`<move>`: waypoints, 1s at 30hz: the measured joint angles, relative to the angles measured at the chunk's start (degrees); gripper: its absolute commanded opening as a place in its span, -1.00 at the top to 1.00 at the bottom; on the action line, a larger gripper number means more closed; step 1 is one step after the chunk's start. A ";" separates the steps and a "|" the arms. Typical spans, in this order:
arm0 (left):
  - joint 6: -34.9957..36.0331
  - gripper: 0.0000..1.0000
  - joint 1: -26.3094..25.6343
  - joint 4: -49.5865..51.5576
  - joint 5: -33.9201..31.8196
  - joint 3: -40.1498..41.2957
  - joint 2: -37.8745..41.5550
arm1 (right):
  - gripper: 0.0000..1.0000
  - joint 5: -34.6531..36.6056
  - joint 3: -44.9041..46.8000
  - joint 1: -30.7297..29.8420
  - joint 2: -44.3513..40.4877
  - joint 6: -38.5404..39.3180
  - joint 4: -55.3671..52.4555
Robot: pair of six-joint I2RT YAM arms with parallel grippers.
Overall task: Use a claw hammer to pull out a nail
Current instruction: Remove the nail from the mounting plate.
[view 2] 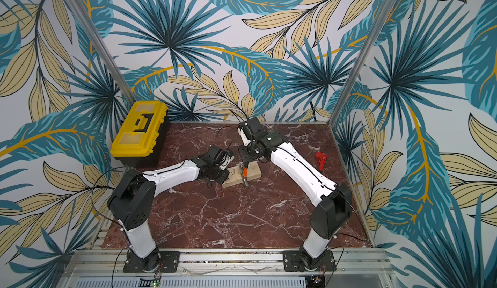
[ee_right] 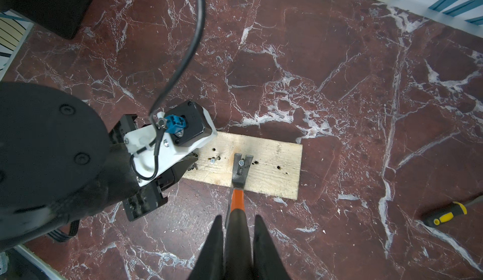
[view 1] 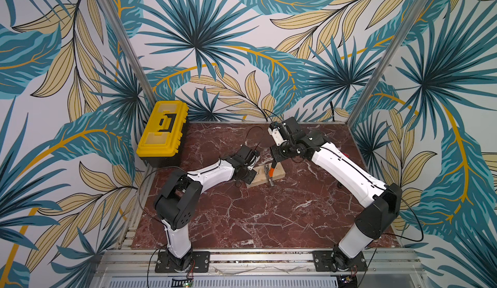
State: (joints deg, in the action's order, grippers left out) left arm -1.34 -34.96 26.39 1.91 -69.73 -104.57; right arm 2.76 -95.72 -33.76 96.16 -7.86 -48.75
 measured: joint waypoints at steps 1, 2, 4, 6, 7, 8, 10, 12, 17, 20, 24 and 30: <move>-0.02 0.36 0.00 0.04 -0.02 -0.04 -0.02 | 1.00 0.09 0.57 -0.04 -0.44 -0.11 0.50; -0.04 0.36 0.00 0.07 0.00 -0.07 -0.04 | 1.00 0.17 0.90 -0.04 -0.66 -0.28 0.74; -0.15 0.36 0.00 0.11 -0.02 -0.09 -0.04 | 1.00 0.24 1.49 -0.07 -1.09 -0.57 1.27; -0.17 0.36 0.00 0.26 -0.02 -0.26 -0.13 | 1.00 0.39 2.32 -0.04 -1.62 -0.72 2.05; -0.17 0.36 0.00 0.39 -0.02 -0.39 -0.20 | 1.00 0.48 2.97 -0.04 -2.03 -0.76 2.51; -0.17 0.36 0.00 0.48 -0.02 -0.46 -0.24 | 1.00 0.50 3.67 -0.09 -2.51 -0.81 3.06; -0.17 0.36 0.00 0.50 -0.02 -0.46 -0.26 | 1.00 0.63 5.16 -0.13 -3.50 -0.92 4.31; -0.22 0.36 0.00 0.59 -0.02 -0.57 -0.31 | 1.00 0.66 6.23 -0.15 -4.17 -0.94 5.25; -0.57 0.36 0.00 0.68 -0.09 -0.61 -0.35 | 1.00 1.09 10.08 -0.39 -6.45 -0.92 9.35; -0.61 0.36 -0.04 0.68 -0.13 -0.61 -0.35 | 1.00 1.53 11.61 -0.63 -7.32 -0.90 11.17; -0.70 0.38 -0.11 0.83 -0.46 -0.74 -0.46 | 1.00 2.60 13.00 -1.25 -7.87 -0.70 13.55; -1.11 0.39 -0.11 0.94 -0.74 -0.83 -0.55 | 1.00 3.41 16.96 -1.42 -9.88 -0.66 18.88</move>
State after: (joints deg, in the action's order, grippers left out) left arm -2.46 -35.07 27.33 1.17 -70.57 -105.12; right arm 6.17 -78.76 -35.18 86.28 -8.51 -29.87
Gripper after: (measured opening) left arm 0.305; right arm 0.195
